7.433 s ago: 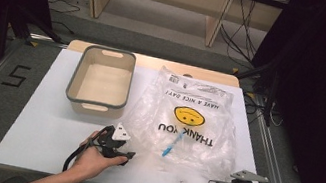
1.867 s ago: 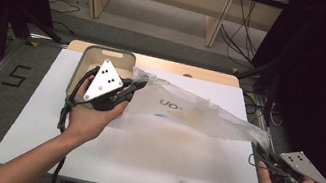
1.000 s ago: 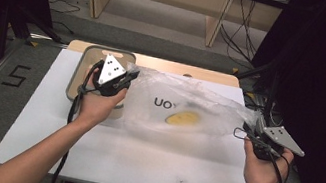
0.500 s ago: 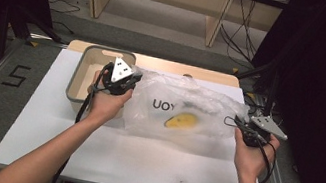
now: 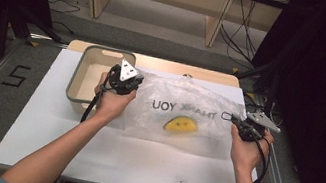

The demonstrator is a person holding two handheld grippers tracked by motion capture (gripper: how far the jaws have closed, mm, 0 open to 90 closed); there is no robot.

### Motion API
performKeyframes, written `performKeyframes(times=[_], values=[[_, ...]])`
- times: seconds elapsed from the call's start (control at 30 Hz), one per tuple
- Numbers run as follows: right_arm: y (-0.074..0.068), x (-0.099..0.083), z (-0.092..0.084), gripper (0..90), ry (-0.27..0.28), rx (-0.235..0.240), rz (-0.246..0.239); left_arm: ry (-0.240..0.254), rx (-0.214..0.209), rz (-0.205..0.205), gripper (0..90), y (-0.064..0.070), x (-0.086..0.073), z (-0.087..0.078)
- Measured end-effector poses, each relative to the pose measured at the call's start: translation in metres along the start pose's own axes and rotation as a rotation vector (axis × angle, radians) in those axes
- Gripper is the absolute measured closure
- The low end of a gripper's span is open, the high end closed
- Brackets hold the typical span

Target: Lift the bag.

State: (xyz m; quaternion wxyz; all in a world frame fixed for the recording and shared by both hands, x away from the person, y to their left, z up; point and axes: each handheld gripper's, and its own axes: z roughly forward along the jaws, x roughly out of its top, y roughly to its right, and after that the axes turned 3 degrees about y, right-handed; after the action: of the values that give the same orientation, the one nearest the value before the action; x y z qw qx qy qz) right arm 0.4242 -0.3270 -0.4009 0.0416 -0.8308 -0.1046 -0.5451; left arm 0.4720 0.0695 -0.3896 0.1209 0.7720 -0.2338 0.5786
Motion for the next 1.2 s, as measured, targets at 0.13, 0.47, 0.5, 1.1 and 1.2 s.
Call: performKeyframes(times=[0.13, 0.47, 0.5, 1.1, 1.2], values=[[0.001, -0.001, 0.004, 90.0, -0.014, 0.001, 0.006, -0.017, 0.001, -0.005, 89.3, 0.0, -0.004, 0.006], [0.001, -0.002, 0.012, 90.0, -0.03, 0.001, 0.013, -0.038, 0.002, -0.017, 89.1, -0.001, -0.008, 0.012], [0.001, -0.002, 0.012, 89.9, -0.031, 0.0, 0.015, -0.035, 0.001, -0.02, 89.0, -0.001, -0.008, 0.013], [0.001, 0.0, 0.006, 80.0, 0.008, -0.004, 0.026, 0.012, -0.013, -0.056, 58.4, 0.001, -0.004, 0.002], [0.001, 0.001, 0.005, 78.3, 0.012, -0.008, 0.026, 0.026, -0.015, -0.075, 53.8, 0.002, -0.002, 0.0]])
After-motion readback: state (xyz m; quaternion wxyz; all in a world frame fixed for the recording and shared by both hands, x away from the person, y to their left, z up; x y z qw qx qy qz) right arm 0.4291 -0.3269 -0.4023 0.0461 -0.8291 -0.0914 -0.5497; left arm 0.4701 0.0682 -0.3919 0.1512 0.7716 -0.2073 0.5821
